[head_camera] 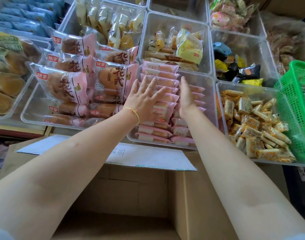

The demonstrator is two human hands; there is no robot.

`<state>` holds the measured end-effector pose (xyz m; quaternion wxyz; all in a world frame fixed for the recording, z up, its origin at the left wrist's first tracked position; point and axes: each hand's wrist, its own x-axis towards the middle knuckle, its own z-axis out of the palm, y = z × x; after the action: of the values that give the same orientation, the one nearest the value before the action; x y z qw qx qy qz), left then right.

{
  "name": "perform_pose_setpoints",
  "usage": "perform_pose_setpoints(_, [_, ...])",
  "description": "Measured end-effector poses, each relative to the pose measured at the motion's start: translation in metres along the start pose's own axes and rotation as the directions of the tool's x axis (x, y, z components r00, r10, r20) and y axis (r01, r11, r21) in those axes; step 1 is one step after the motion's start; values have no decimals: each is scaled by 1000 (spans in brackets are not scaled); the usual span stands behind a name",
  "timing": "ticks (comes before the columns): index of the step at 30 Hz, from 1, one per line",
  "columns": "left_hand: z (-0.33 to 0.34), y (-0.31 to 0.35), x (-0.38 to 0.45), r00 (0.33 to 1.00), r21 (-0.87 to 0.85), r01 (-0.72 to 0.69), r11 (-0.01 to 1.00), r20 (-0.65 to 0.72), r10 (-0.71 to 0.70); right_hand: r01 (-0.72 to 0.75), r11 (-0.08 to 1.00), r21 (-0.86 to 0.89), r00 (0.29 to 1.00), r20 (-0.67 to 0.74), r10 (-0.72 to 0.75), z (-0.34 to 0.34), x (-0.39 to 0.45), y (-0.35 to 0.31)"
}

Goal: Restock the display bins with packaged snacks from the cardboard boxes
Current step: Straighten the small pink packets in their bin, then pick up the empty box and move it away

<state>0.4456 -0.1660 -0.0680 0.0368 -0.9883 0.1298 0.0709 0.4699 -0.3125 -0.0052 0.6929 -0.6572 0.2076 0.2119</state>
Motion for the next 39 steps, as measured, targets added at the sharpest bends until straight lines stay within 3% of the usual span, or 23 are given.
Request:
perform_pose_setpoints(2, [-7, 0, -3, 1000, 2, -1, 1000, 8, 1, 52, 999, -11, 998, -22, -52, -21, 37, 25])
perform_pose_setpoints(4, [-16, 0, -13, 999, -64, 36, 997, -32, -38, 60, 994, -89, 982, -175, -75, -55, 85, 63])
perform_pose_setpoints(6, [-22, 2, -25, 985, -200, 75, 977, -140, -105, 32, 992, -119, 976, -209, -56, -66, 72, 70])
perform_pose_setpoints(9, [-30, 9, -47, 939, -339, 127, 932, -262, -223, 56, 974, -218, 966, -235, -108, -45, -12, 44])
perform_pose_setpoints(15, [-41, 11, -72, 966, -326, 220, 919, -56, -251, -11, 947, -321, 992, -125, -31, -43, -40, 47])
perform_pose_setpoints(18, [-42, 11, -77, 967, -364, 228, 903, -20, -252, 46, 924, -380, 995, -61, -75, -45, -58, 45])
perform_pose_setpoints(21, [-53, 16, -85, 969, -443, 183, 878, -72, -238, 179, 876, -447, 972, -59, -229, -47, -81, 42])
perform_pose_setpoints(25, [-71, 20, -121, 922, -592, 40, 805, -288, -258, 449, 761, -469, 837, -77, -542, -29, -135, 44])
perform_pose_setpoints(28, [-85, 15, -171, 901, -625, 4, 780, -337, -274, 536, 721, -440, 784, -58, -618, 7, -183, 54])
perform_pose_setpoints(33, [-70, -6, -263, 873, -653, -17, 758, -379, -307, 500, 714, -489, 844, 91, -529, 66, -254, 105])
perform_pose_setpoints(35, [-53, -12, -294, 872, -660, 8, 751, -364, -329, 424, 681, -596, 893, 149, -425, 79, -270, 133])
perform_pose_setpoints(37, [-32, -13, -320, 892, -661, 65, 748, -298, -340, 289, 548, -785, 957, 224, -184, 81, -278, 166])
perform_pose_setpoints(39, [-14, -11, -340, 907, -667, 101, 738, -243, -343, 209, 255, -944, 964, 242, 108, 77, -286, 196])
